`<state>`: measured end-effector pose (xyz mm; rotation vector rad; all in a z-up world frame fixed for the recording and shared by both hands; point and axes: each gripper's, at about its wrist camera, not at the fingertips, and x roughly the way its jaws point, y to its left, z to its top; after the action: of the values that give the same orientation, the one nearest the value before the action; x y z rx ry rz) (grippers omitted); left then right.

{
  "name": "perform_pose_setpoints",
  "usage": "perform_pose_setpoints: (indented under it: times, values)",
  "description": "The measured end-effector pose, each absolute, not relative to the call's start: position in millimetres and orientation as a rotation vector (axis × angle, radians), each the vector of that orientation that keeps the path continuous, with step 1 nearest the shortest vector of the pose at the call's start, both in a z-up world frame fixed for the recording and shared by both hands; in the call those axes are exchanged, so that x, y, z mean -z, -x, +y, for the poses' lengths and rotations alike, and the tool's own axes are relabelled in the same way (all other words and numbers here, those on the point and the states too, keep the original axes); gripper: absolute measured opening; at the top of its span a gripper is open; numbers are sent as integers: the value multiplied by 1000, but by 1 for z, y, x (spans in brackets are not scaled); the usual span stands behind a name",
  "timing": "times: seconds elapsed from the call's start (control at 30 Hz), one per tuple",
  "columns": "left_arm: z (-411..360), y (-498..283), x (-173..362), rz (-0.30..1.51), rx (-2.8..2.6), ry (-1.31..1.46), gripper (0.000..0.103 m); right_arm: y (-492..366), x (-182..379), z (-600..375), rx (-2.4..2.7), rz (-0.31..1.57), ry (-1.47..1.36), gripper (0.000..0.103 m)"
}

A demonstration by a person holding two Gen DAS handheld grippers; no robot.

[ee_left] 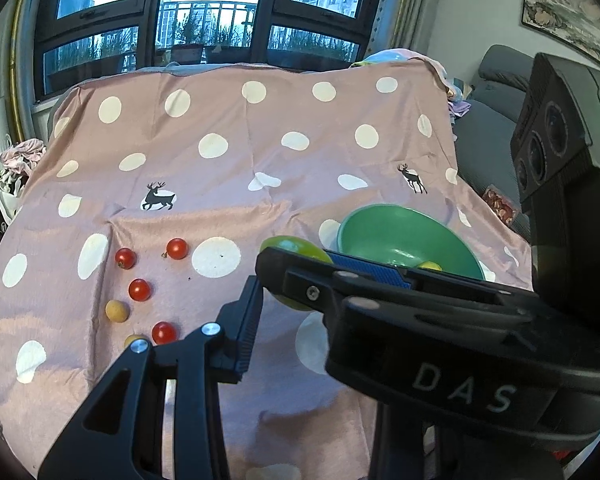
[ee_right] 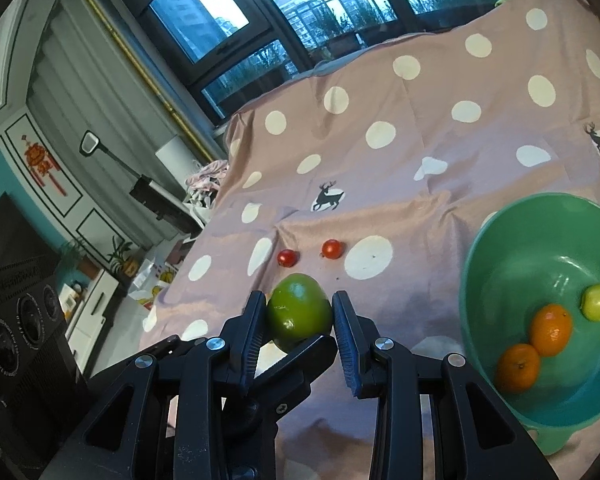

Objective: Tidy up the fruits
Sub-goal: 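Carry the green plum with the right tool over the bowl and lower it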

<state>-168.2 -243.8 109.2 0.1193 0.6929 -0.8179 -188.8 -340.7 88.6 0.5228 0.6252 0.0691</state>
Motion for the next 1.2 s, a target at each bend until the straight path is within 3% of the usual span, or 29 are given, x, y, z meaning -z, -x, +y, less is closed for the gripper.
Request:
perform_pose_setpoints:
  times: [1.2]
  values:
    - [-320,186,-108,693,988,-214,35,223,-85,-408,116,562,-623,37]
